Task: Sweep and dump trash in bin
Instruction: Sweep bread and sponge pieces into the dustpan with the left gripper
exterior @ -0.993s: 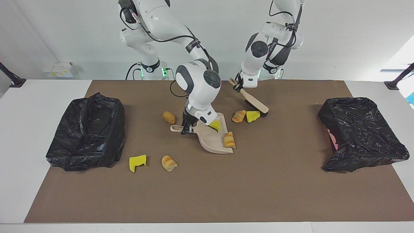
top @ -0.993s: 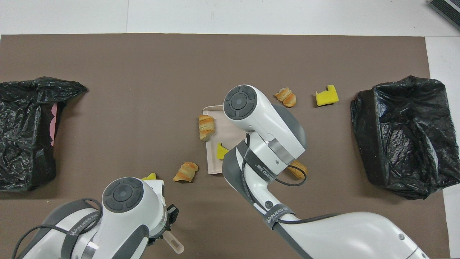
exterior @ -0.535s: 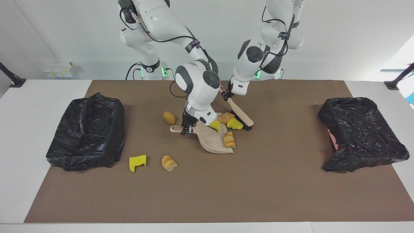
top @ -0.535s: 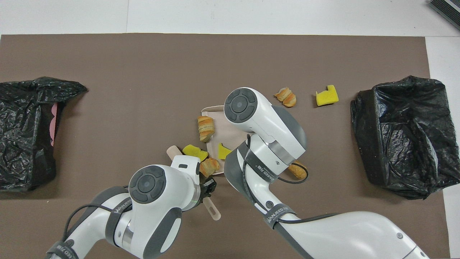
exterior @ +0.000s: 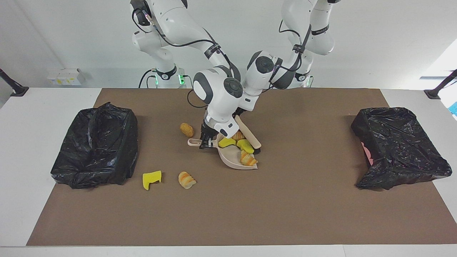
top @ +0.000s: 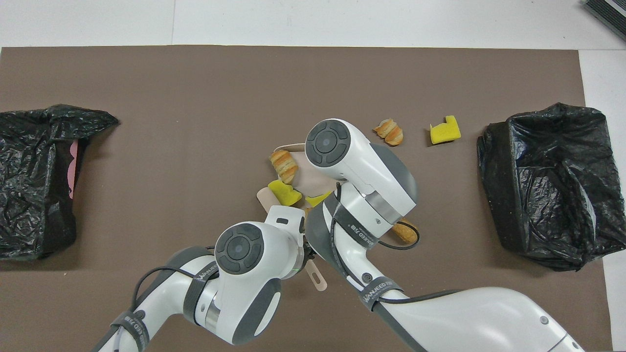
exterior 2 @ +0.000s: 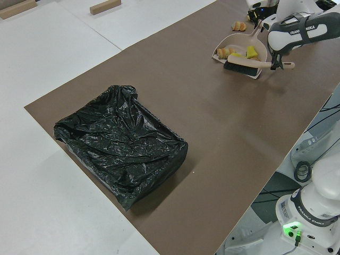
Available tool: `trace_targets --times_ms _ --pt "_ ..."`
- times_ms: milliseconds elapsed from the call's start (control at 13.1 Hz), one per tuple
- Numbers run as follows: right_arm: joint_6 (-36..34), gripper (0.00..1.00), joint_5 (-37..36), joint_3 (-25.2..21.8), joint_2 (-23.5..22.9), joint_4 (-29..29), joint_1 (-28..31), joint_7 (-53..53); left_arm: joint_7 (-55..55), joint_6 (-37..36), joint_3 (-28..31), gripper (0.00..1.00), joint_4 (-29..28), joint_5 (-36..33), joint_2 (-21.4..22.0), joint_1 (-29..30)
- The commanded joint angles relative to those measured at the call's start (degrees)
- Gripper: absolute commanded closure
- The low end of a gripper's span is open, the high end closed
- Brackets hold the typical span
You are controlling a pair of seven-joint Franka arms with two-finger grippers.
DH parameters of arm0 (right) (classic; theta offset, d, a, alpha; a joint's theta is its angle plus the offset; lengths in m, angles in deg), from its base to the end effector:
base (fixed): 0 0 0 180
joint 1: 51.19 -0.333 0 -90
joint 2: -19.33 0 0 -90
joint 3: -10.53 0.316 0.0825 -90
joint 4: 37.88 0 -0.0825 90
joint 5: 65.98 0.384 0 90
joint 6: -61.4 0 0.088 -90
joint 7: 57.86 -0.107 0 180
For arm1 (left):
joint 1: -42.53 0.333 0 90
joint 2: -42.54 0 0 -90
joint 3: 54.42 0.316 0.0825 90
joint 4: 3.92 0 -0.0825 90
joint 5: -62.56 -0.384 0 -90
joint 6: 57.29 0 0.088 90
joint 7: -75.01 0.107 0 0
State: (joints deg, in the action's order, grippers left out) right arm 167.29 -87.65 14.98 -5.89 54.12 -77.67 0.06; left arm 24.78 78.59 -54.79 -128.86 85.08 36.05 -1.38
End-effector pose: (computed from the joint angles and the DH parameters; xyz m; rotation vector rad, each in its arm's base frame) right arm 0.5807 0.3072 0.3640 1.8966 2.1309 -0.3777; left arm 0.3956 -0.3918 0.3462 2.8327 0.5408 -0.2280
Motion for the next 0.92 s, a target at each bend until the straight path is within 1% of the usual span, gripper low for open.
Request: trace_targets --times_ms 0,153,306,382,611,688,840 --pt "0.7 1.0 -1.4 0.5 1.3 1.8 0.9 1.9 10.5 -3.7 0.6 1.0 0.0 1.3 -0.1 0.7" --pt "0.6 1.0 -1.4 0.5 1.4 1.4 1.2 2.0 16.1 -9.6 0.7 1.0 0.1 0.9 0.2 3.6" --pt "0.8 1.0 -0.4 0.6 1.6 1.3 3.2 2.4 17.0 -14.1 1.0 1.0 0.7 -0.8 0.8 5.5" --pt "0.8 1.0 -0.2 0.6 1.5 0.7 3.4 3.2 17.2 -16.2 0.9 1.0 0.9 -2.1 1.4 7.8" --pt "0.9 1.0 1.4 0.5 1.6 0.5 4.1 3.5 18.8 -20.6 1.0 1.0 1.1 -3.1 2.4 11.6" --pt "0.9 1.0 3.2 0.5 1.8 0.1 4.9 3.8 18.9 -21.3 0.9 1.0 0.7 -3.8 2.9 12.0" --pt "1.3 1.0 5.4 0.5 3.2 0.2 6.9 3.8 18.0 -21.4 0.6 1.0 0.0 -5.9 3.8 10.4"
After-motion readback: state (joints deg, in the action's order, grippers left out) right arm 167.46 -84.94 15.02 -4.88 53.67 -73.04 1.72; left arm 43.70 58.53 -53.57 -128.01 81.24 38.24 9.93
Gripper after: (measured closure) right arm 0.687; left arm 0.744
